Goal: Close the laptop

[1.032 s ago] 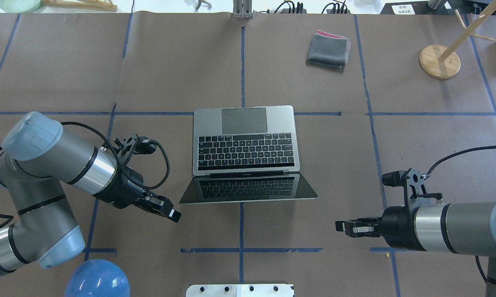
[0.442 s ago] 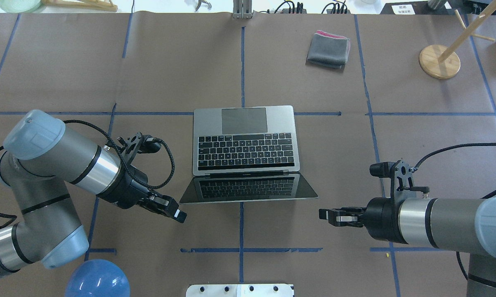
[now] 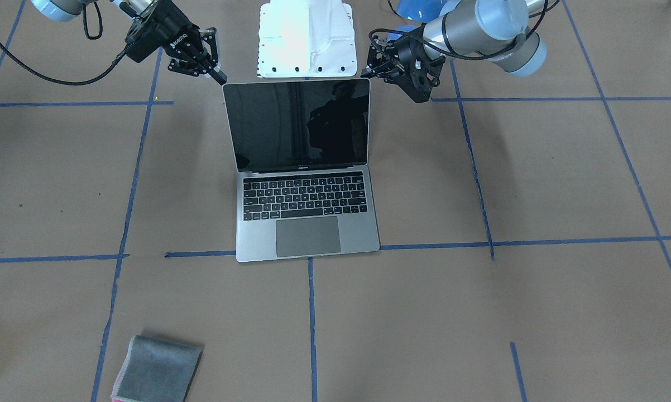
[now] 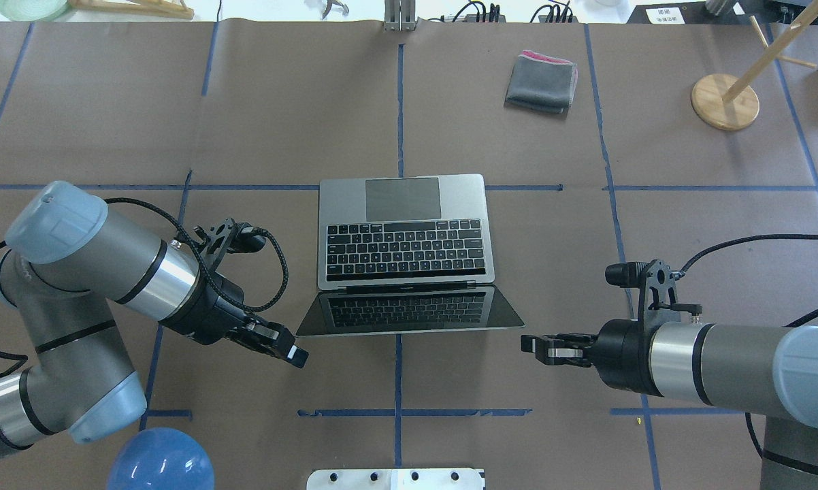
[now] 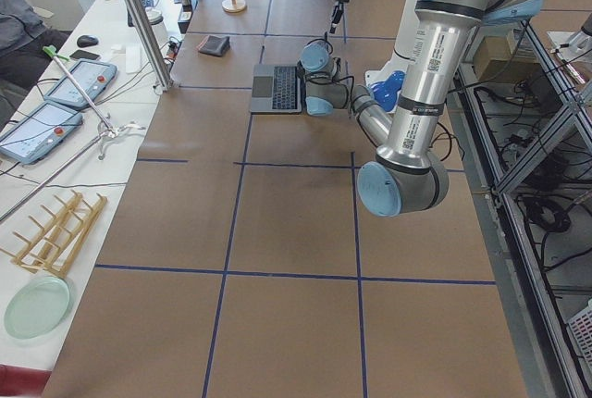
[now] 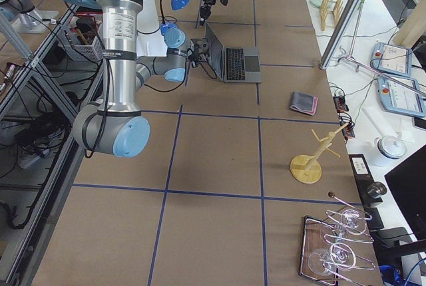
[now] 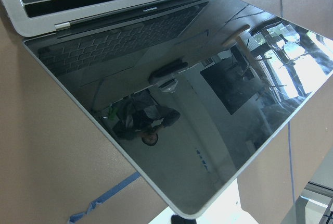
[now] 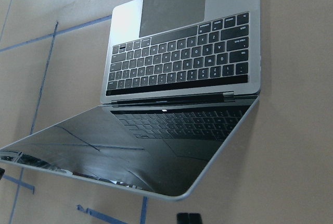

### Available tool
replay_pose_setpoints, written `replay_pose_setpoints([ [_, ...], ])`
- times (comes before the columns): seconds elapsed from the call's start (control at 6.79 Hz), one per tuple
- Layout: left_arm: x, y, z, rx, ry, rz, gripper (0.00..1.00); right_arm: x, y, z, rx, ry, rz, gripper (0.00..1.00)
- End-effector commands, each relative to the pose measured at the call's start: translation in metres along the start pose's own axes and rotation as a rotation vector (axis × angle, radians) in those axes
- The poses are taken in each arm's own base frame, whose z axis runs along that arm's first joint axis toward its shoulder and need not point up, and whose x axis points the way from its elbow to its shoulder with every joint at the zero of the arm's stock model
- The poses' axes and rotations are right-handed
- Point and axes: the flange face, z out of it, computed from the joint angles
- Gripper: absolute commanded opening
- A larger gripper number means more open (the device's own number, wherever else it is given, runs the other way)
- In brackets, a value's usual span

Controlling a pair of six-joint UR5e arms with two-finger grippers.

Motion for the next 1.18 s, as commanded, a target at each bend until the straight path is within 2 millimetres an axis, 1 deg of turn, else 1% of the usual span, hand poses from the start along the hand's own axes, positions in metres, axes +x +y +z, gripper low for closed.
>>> replay_pose_setpoints([
  [0.0, -0.003, -0.008, -0.01, 0.029, -0.01, -0.027, 0.0, -0.005, -0.007, 0.004, 0.031, 0.004, 0.001, 0.0],
  [0.15, -0.004, -0.011, -0.011, 0.058, -0.018, -0.039, 0.0, -0.004, -0.011, 0.004, 0.038, 0.016, 0.003, 0.0],
  [0.29, -0.005, -0.014, -0.012, 0.071, -0.023, -0.041, 0.0, -0.01, -0.017, 0.007, 0.048, 0.028, 0.006, 0.0],
  [0.59, -0.006, -0.025, -0.023, 0.098, -0.03, -0.046, 0.0, -0.04, -0.04, 0.019, 0.067, 0.08, 0.016, 0.0],
  [0.74, -0.004, -0.035, -0.028, 0.114, -0.033, -0.048, 0.0, -0.043, -0.045, 0.019, 0.073, 0.089, 0.019, 0.0],
  [1.03, 0.008, -0.054, -0.038, 0.137, -0.05, -0.066, 0.0, -0.04, -0.055, 0.016, 0.091, 0.098, 0.022, 0.0],
])
